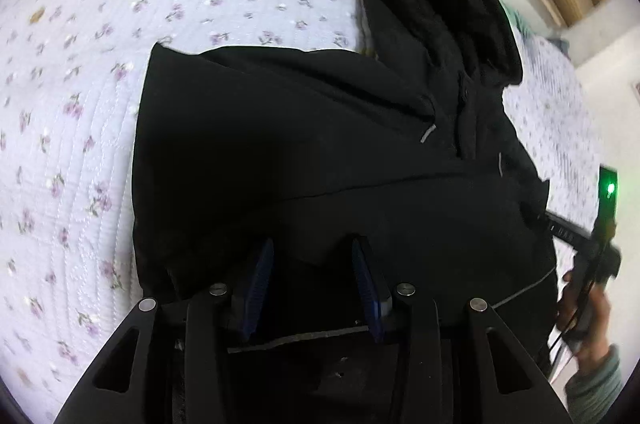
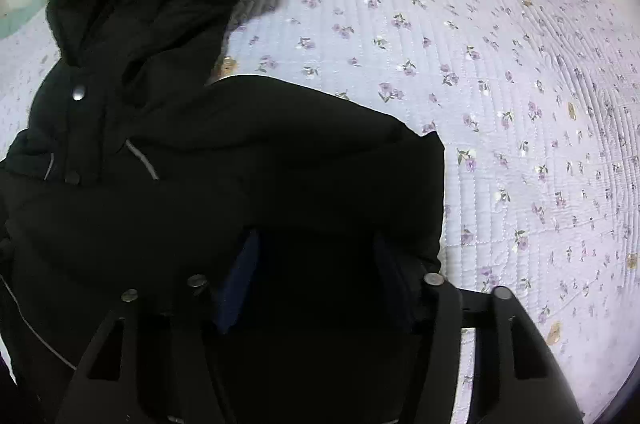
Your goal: Fold large clothes
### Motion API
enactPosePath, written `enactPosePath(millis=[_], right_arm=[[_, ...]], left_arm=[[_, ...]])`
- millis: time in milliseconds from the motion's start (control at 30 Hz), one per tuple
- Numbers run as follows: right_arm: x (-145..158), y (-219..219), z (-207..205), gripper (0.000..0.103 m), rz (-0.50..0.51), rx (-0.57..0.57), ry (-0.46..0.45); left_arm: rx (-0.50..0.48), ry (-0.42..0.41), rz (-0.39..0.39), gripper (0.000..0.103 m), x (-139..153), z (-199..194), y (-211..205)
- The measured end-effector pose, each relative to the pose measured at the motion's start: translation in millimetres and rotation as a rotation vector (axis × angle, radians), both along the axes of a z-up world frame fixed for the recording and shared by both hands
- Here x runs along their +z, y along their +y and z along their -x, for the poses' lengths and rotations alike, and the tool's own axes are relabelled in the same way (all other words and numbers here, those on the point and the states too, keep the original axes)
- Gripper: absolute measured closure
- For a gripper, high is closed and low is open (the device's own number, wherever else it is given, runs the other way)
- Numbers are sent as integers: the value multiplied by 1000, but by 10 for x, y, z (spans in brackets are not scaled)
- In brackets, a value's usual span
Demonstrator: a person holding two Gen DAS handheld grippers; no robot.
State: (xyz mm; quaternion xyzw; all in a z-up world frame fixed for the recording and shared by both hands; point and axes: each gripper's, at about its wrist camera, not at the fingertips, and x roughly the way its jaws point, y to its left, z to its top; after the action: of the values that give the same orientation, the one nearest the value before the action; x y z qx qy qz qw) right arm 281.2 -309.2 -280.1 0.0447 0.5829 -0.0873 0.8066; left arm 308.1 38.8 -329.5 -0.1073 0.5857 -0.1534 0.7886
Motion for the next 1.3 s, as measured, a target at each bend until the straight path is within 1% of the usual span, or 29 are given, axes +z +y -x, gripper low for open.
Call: enactPosePath(millis=[67, 167, 233, 267, 300, 333, 400, 467, 533, 567, 633, 667, 700, 733, 767, 833, 867, 933, 967, 1033, 1067, 1133, 1233, 1300], right_arm=[[24, 0, -20, 37, -26, -3, 9], [261, -39, 171, 36, -79, 8, -17], [455, -54, 423, 32, -109, 29, -47], [530, -51, 561, 30, -112, 38, -59], [581, -48, 694, 25, -112, 45, -67], [607, -37, 788, 22, -115, 49, -71], [575, -22, 1038, 21, -117, 52, -62], [394, 12, 1187, 21, -63, 55, -16], [178, 37, 1252, 22, -27, 56, 35], [86, 23, 1281, 22, -32, 53, 46], [-62, -25, 1289, 21, -89, 30, 40], [-99, -90, 1274, 20, -133, -2, 48], [-101, -156, 1261, 20, -173, -32, 55], [-78, -190, 1256, 20, -191, -43, 57], [-29, -208, 1253, 20, -189, -42, 58], [164, -187, 1242, 20, -113, -15, 51], [303, -173, 1235, 20, -86, 1, 30], [578, -168, 1183, 20, -79, 22, -35], [694, -172, 1137, 20, -79, 28, -65], [954, -173, 939, 20, -69, 42, -139], [1034, -168, 831, 20, -66, 48, -164], [1173, -146, 510, 20, -72, 56, -220], [1295, -106, -73, 20, -101, 71, -284], [1333, -56, -410, 20, -86, 96, -314]], left_arm=[[-12, -1, 3, 60, 63, 13, -7], [-17, 17, 68, 52, 196, 75, 74], [-19, 10, 97, 48, 309, 175, 158], [-24, 4, 97, 47, 369, 232, 169], [-31, -6, 88, 45, 429, 297, 189], [-34, -17, 74, 43, 475, 365, 212], [-28, -16, 68, 37, 488, 438, 238], [-12, -3, 74, 37, 381, 461, 217], [27, -7, 48, 37, 201, 459, 224], [20, -4, 30, 37, 140, 458, 223], [-15, -18, -28, 37, 37, 464, 149], [-38, -27, -67, 37, 54, 492, 111], [-55, -33, -95, 37, 89, 496, 65], [-80, -47, -126, 37, 159, 518, 25], [-93, -58, -138, 37, 222, 527, 4], [-95, -83, -129, 37, 376, 541, 21], [-85, -109, -99, 37, 510, 518, 63], [-61, -141, -67, 37, 685, 465, 162], [-37, -165, -56, 37, 791, 367, 224], [-16, -194, -55, 37, 911, 127, 262], [-12, -212, -56, 37, 957, 16, 258], [-2, -247, -59, 37, 1082, -301, 180], [-26, -311, -42, 36, 1239, -685, -46], [-27, -340, -80, 36, 1260, -1039, -239]])
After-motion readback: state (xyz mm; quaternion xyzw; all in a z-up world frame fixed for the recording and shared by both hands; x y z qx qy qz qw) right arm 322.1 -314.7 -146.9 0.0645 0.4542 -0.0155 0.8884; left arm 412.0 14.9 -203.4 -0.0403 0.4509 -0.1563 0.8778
